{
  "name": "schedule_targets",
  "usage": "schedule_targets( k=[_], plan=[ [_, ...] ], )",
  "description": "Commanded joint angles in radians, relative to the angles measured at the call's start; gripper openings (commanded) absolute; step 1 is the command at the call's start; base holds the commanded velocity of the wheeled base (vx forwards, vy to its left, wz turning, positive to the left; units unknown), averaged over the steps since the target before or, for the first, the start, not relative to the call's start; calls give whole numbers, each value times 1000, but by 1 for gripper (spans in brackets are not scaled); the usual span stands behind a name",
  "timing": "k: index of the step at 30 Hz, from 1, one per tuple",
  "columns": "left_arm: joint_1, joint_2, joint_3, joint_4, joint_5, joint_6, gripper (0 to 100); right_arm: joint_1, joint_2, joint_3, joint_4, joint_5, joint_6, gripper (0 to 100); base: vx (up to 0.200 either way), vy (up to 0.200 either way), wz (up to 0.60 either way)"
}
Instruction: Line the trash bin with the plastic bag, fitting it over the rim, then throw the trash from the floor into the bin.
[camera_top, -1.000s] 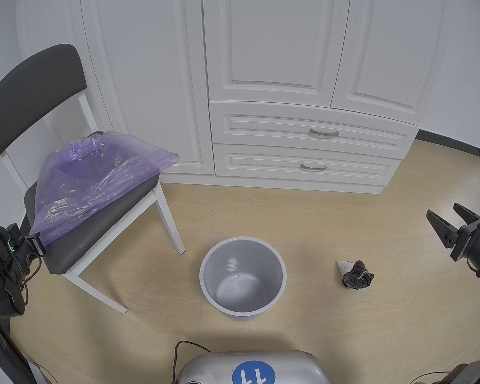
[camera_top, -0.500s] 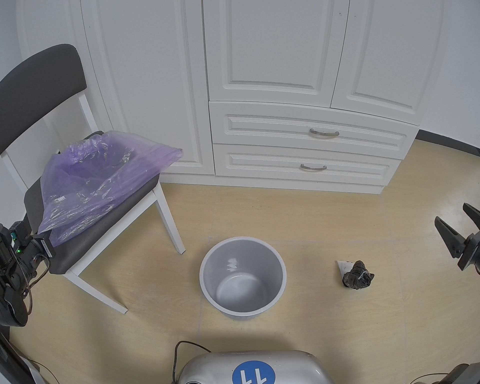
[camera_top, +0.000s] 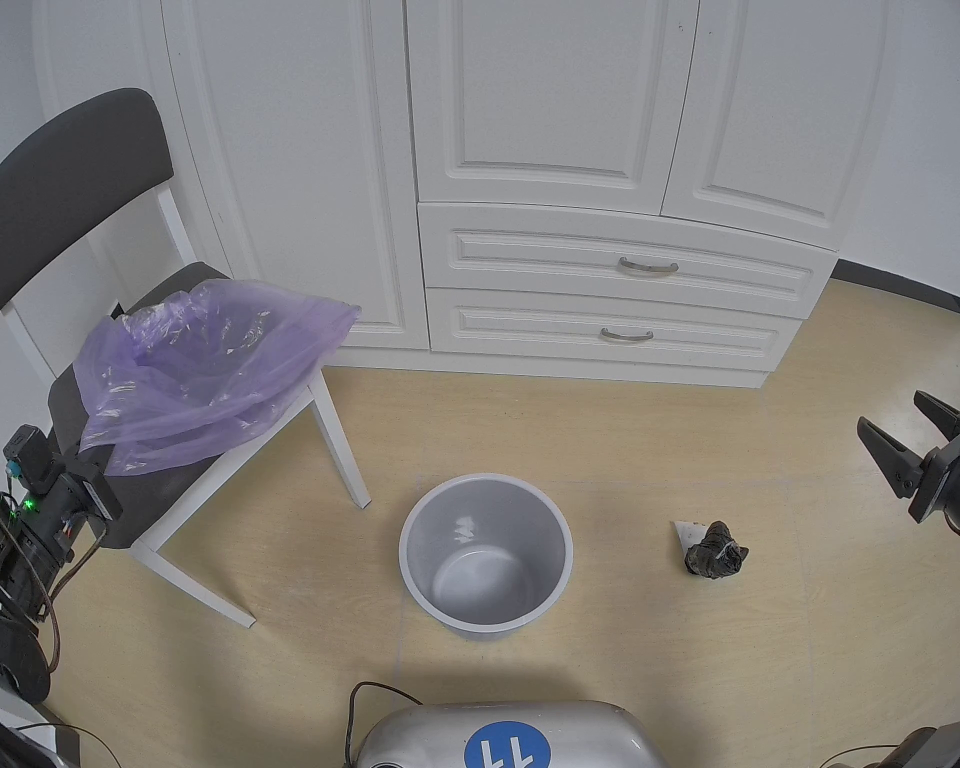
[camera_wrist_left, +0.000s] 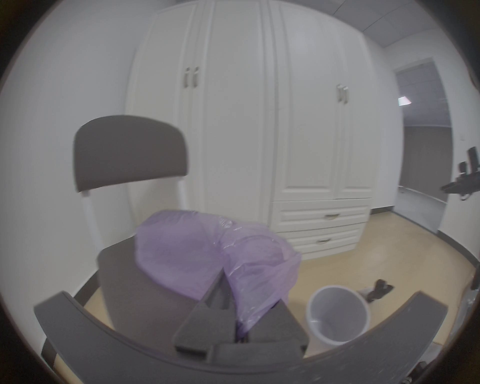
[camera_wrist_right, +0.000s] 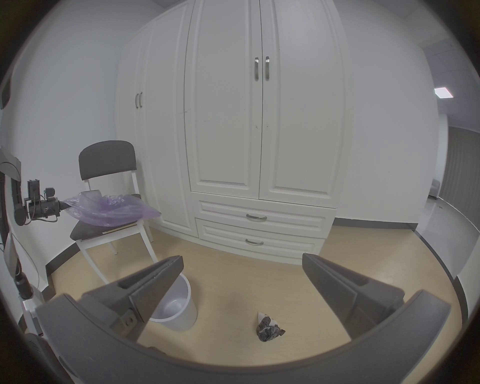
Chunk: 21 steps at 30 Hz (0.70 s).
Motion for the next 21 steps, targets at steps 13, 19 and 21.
schedule_targets(
  k=[13,19,21],
  plan=[
    [-571,-194,-114,116,212,75,0,296,79,64,-9,-33,-131,100,0,0,0],
    [-582,-236,-103,122,209,76,0,513,137,66,-13,-144,-59,100,0,0,0],
    [-596,-260,-105,123,208,76,0,578,152,66,-13,-177,-5,100,0,0,0]
  ],
)
